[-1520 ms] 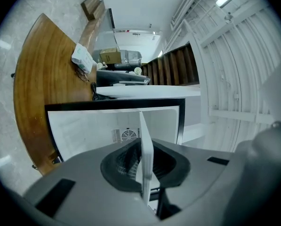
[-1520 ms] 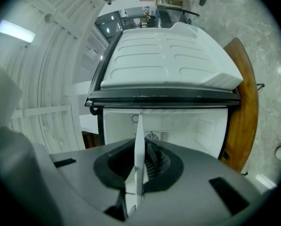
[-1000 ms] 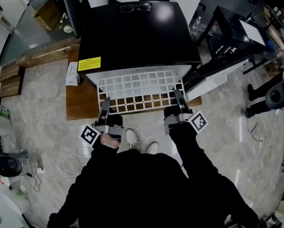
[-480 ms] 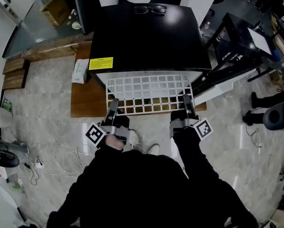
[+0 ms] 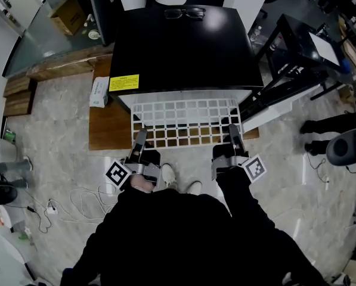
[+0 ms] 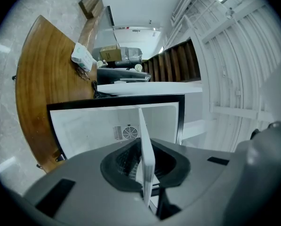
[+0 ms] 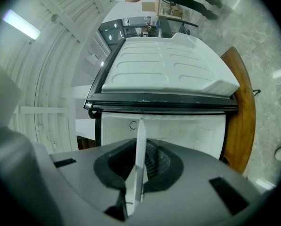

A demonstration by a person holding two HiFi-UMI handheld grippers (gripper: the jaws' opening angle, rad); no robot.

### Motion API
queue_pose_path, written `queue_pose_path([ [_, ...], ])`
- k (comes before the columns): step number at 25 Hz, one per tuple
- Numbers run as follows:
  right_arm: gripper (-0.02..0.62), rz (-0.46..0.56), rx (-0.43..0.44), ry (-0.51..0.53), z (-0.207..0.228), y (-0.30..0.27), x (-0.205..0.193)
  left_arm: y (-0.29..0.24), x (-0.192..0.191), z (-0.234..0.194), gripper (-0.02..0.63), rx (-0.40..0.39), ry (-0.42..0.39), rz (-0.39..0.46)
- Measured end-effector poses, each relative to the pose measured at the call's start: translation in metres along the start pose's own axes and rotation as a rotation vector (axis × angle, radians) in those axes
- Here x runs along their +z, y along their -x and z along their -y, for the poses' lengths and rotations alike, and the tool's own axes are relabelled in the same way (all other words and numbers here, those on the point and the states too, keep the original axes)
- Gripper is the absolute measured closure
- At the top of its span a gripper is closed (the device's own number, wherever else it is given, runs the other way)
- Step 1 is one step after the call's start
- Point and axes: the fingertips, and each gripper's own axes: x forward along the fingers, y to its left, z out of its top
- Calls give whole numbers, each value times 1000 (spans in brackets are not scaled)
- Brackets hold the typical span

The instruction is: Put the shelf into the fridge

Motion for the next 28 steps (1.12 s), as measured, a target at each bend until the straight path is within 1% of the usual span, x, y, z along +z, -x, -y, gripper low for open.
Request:
queue_pose_path([
  [9,566,-2,28,-3,-6,17,-4,10,-2,-3,574,-4,1,-12],
  [16,566,-11,45,6,-7,19,-3,13,-6,-5,574,-6,8,-21],
  [22,566,-20,33,-1,-3,19,-5,12,-4,-11,574,19,-1,-26],
  [25,566,-19,14,-2,3,5,-2,0,1,-15,574,35,6,-20],
  [28,566,-11,12,-4,5,-4,1,-9,3,-15,574,29,-3,-21],
])
